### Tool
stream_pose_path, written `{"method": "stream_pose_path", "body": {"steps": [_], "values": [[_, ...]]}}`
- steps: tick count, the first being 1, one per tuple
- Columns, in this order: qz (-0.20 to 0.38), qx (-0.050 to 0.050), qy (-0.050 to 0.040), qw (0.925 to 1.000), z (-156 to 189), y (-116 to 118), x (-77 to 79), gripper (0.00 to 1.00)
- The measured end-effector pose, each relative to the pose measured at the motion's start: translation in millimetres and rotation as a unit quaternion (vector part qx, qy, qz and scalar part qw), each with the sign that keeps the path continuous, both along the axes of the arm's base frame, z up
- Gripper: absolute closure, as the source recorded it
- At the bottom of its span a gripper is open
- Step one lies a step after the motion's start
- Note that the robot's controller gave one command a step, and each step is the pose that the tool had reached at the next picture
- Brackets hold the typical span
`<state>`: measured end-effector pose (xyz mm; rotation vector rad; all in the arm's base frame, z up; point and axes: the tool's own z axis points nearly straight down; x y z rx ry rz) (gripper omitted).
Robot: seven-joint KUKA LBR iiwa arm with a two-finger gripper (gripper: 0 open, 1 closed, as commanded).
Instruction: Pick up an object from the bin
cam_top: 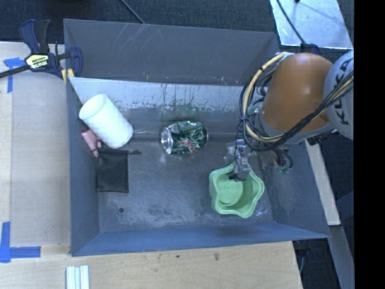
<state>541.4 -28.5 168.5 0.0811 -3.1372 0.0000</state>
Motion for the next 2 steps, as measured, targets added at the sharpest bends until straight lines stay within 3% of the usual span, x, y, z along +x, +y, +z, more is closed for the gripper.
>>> {"method": "stream_pose_path", "body": {"steps": [1,2], "values": [[0.022,-0.001,-0.0124,0.9997,6.1,-17.1,8.5,1.0],[0.026,0.001,0.0034,0.9997,14.6,-23.6,7.5,1.0]]}}
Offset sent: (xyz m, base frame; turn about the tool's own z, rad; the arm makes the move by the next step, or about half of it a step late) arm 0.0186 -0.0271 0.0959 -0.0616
